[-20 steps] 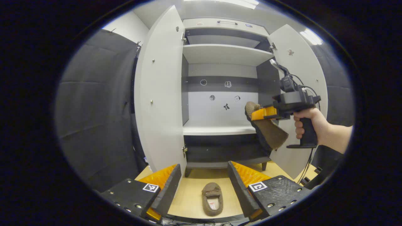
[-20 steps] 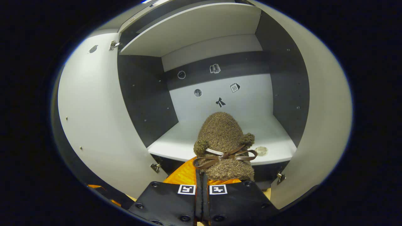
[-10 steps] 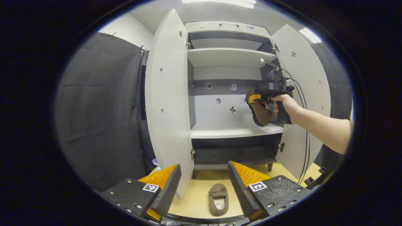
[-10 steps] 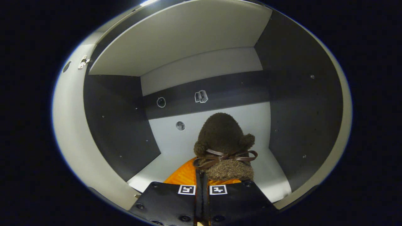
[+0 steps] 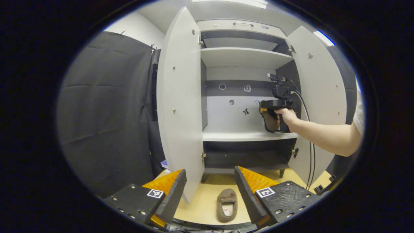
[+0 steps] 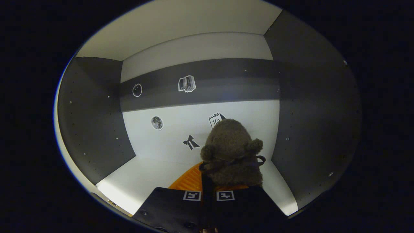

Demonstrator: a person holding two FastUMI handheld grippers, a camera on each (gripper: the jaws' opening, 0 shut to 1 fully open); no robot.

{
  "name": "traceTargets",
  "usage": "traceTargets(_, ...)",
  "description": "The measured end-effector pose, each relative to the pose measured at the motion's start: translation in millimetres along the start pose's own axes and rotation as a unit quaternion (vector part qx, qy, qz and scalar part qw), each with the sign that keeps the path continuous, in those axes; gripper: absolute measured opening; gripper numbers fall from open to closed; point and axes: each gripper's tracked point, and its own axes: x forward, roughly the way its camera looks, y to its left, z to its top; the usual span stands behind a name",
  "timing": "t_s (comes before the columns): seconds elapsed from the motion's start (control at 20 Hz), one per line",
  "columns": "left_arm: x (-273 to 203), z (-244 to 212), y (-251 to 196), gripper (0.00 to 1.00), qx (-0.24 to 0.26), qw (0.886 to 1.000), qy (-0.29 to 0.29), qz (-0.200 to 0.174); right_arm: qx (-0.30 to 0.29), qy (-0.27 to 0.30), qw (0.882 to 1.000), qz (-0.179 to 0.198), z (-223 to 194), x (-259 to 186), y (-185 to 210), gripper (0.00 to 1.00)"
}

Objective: Grab one shoe with the right hand and put it into the shoe cabinet, grab the other shoe with the left hand and put it into the shoe cabinet; then close the right door with the right hand and the left door with the left hand.

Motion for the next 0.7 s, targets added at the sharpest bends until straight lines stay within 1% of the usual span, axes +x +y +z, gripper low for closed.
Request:
traceTargets(0.2, 4.2, -2.0, 2.8, 0.94, -0.003, 1.0, 0.007, 0.014, 0.009, 0.011, 1.0, 0.014, -10.0, 12.4, 12.5, 0.03)
traceTargets(0.25, 6.2, -3.3, 1.3, 0.94, -0.005, 1.0, 0.009, 0.016, 0.01, 0.017, 1.0, 0.019, -13.5, 15.0, 14.9, 0.06)
traceTargets(0.35, 10.5, -9.2, -0.2, 0.87, -0.011, 0.999, 0.018, 0.024, 0.016, 0.036, 0.999, 0.032, -26.2, 19.2, 22.5, 0.06)
traceTargets(0.45, 13.6, -13.6, -4.3, 0.8, -0.013, 0.999, 0.026, 0.03, 0.012, 0.041, 0.998, 0.035, -33.4, 24.5, 25.2, 0.06)
traceTargets(0.5, 15.3, -13.3, -6.5, 0.94, -0.011, 0.999, 0.027, 0.033, 0.011, 0.046, 0.998, 0.032, -35.7, 25.9, 25.4, 0.06)
traceTargets(0.55, 16.0, -12.3, -8.6, 0.94, -0.009, 0.999, 0.026, 0.036, 0.013, 0.05, 0.998, 0.033, -36.6, 25.3, 26.6, 0.14)
traceTargets(0.6, 15.9, -11.1, -10.7, 0.94, -0.007, 0.999, 0.026, 0.039, 0.019, 0.053, 0.998, 0.037, -36.8, 24.5, 29.2, 0.13)
traceTargets(0.65, 16.1, -10.7, -13.3, 0.94, -0.007, 0.999, 0.026, 0.04, 0.027, 0.056, 0.997, 0.049, -35.6, 22.5, 34.2, 0.21)
traceTargets(0.7, 16.1, -11.2, -15.5, 0.94, -0.009, 0.999, 0.028, 0.041, 0.033, 0.069, 0.995, 0.064, -37.6, 19.2, 41.4, 0.27)
